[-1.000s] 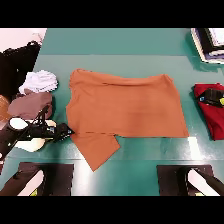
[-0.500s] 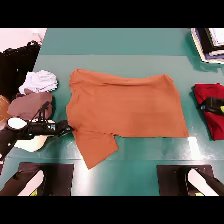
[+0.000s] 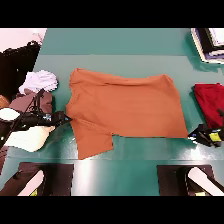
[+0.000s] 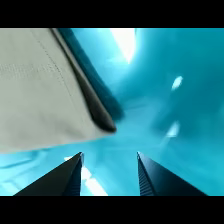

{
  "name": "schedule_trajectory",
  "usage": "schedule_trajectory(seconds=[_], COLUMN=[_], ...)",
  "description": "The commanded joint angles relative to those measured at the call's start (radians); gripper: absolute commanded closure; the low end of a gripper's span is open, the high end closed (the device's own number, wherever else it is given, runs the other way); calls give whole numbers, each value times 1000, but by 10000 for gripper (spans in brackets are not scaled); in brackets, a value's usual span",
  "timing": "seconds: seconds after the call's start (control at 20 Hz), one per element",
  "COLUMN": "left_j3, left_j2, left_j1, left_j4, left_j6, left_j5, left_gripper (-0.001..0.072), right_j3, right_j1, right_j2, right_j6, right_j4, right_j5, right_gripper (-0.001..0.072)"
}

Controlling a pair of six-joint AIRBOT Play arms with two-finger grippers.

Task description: Fold the shirts.

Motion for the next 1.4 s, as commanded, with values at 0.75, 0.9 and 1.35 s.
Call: schedule_trajectory(seconds=[0.75, 0.9, 1.35], left_j3=[600, 977, 1820], left_j2=[3, 3, 3], left_j1=[1, 1, 1], left_j4=[159, 160, 132], left_j6=[-56, -85, -138], left_j5=[-267, -314, -259], left_gripper=[686, 685, 684], right_j3=[428, 671, 1328], right_j1=[285, 293, 293], right_j2=[218, 298, 323], right_j6=[-48, -38, 9], right_j4=[146, 146, 35], right_j5=[-122, -127, -77], right_gripper=[697, 697, 697])
